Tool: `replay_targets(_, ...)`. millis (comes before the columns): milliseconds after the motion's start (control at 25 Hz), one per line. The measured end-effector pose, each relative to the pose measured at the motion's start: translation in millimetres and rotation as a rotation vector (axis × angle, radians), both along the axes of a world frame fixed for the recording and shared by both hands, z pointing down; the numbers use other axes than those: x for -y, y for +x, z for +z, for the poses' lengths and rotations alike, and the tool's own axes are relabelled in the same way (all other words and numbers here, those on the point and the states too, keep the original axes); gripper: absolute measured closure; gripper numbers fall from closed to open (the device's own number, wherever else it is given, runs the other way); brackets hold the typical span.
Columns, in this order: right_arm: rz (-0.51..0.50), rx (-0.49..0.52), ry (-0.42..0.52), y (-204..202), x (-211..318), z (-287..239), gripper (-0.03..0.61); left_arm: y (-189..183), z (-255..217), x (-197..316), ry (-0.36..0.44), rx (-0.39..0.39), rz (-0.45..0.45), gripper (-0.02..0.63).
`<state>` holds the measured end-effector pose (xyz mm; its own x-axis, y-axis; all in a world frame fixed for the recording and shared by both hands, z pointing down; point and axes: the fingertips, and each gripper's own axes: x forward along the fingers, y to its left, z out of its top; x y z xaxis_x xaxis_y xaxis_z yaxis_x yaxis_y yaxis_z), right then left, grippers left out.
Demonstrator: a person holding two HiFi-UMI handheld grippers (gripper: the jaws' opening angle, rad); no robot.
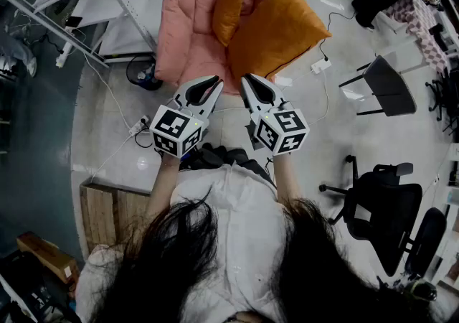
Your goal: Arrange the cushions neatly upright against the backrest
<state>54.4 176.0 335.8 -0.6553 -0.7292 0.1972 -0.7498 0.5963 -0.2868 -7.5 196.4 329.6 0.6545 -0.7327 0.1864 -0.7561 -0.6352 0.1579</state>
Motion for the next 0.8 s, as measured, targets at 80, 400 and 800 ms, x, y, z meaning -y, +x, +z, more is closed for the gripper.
replay_targets(80,0.001,-0.001,-0.003,0,0,1,0.528,0,1,1,-0.003,0.001,0.001,0.574)
replay_targets(400,0.025,0.015,-0.005,-4,3,3,0.526,-7,5,0,-0.01,0.003,0.006,0.574)
replay_targets(800,0.052,0.021,-0.018,-22,8,9,0.526,-30,10,5,-0.028,0.0,0.025,0.574)
